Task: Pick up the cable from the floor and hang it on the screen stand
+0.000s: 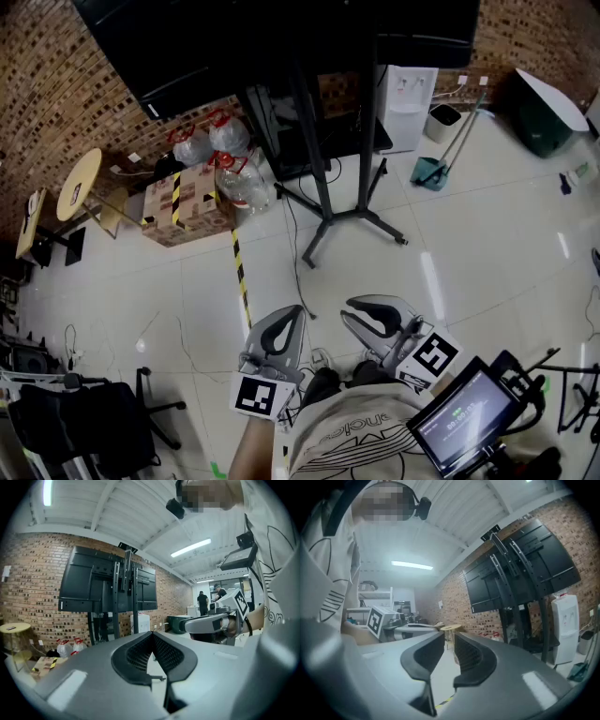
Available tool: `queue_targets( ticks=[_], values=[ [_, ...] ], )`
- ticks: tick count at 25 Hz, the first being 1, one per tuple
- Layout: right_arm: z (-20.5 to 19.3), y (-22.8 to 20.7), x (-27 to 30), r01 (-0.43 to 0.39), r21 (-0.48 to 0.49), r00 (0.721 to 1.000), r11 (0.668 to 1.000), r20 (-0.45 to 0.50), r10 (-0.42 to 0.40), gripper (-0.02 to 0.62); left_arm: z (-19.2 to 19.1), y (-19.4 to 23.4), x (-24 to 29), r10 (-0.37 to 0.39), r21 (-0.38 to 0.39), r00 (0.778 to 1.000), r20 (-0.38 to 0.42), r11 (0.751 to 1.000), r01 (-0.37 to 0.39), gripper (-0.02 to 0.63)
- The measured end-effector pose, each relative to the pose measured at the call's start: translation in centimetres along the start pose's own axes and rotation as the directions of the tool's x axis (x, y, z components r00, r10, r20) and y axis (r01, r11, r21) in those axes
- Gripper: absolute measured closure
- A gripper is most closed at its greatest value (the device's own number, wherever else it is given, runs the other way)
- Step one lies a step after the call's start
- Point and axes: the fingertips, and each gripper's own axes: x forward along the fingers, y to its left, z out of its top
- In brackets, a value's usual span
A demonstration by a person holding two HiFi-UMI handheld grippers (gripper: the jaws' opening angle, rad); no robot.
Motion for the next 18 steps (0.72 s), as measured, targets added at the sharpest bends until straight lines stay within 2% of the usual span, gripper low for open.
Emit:
queue_targets(
  ticks=[5,11,15,18],
  values=[
    [-1.9,-2.3,2.7,-0.042,-0.015,0.999,0.999,-0.005,0.042,0.525,-1.3,2.2,2.0,0.031,0.045,0.999,-0.011,0.999,-0.03,0.586],
    [-4.6,-2.3,7.0,-0.119,-0.023,0.991,0.993,-0.06,0.118,0.525,-3.4,5.3,0.4,0.122,0.013,0.992,-0.016,0.992,-0.122,0.586],
    [-5.9,-1.9,10.4,-0.124,-0.012,0.985,0.992,-0.119,0.122,0.525,-4.3,8.9,-1.5,0.155,0.021,0.988,-0.007,0.988,-0.154,0.586],
    [-7.6,-1.9,13.2,-0.093,0.005,0.98,0.996,-0.176,0.092,0.525,-5.9,11.8,-2.4,0.147,0.045,0.989,-0.023,0.988,-0.146,0.586]
  ],
)
